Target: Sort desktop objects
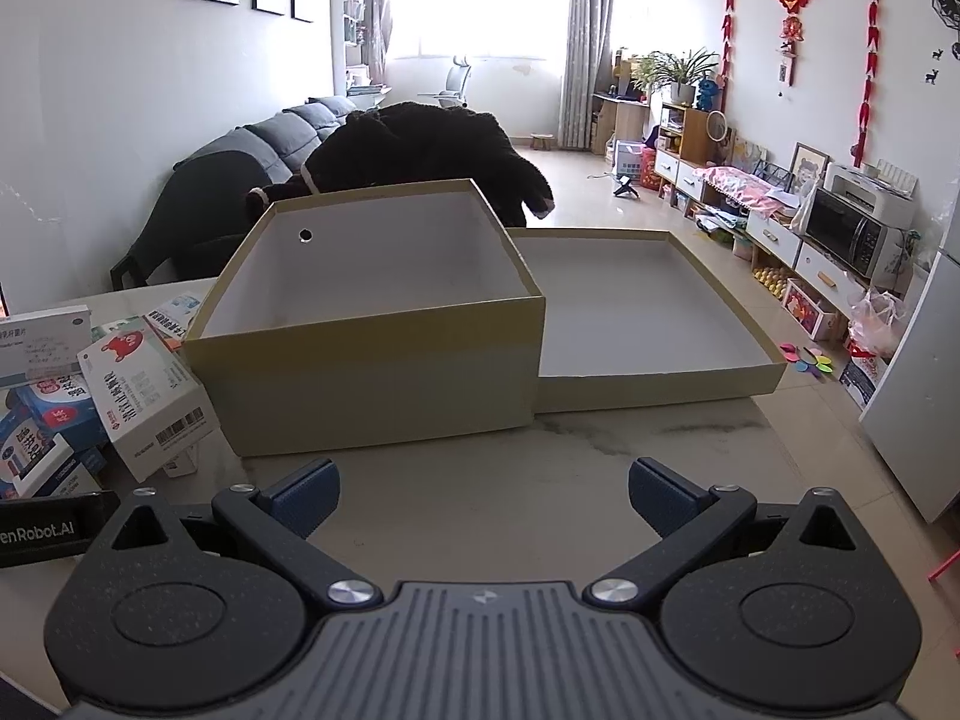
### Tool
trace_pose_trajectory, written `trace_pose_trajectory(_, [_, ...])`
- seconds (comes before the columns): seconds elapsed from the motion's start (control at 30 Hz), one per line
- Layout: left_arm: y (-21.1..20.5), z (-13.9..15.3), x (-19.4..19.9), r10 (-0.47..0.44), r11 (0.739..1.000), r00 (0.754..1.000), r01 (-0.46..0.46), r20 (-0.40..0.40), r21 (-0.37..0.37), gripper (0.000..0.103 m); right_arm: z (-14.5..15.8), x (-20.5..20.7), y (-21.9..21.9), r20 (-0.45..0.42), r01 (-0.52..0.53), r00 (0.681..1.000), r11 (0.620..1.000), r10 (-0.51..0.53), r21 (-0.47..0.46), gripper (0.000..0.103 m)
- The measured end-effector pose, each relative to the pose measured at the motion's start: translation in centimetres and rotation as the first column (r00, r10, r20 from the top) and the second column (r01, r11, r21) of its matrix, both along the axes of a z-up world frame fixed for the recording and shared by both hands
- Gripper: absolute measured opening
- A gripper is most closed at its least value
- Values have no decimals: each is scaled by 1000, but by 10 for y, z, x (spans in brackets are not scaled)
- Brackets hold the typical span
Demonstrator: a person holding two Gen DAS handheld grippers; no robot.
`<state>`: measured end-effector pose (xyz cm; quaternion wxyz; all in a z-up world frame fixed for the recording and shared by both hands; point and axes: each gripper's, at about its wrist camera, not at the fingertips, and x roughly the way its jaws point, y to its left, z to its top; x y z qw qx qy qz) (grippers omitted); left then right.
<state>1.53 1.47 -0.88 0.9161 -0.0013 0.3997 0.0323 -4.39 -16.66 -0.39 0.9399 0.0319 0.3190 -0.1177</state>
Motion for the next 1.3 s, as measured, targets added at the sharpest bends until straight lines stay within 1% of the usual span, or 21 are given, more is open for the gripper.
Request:
trace_pose_trajectory(0.2, [6,4,-1,16,1000,1000,-16,10,-1,103,6,0,1,18,4,1000,1000,-5,12,103])
trace_pose_trajectory(0.47, [14,3,0,31,1000,999,-31,9,-4,103,6,1,8,12,-14,1000,1000,14,19,103])
trace_pose_trajectory(1.07, [24,0,0,49,999,999,-49,6,-13,103,3,4,12,8,-15,1000,1000,15,12,103])
trace_pose_trajectory(1.17, [28,0,-1,47,998,999,-46,21,-34,103,2,6,15,12,-9,1000,1000,9,5,103])
trace_pose_trajectory(1.3, [35,0,-5,21,994,998,-14,66,-107,103,0,5,15,18,-7,1000,1000,7,-6,103])
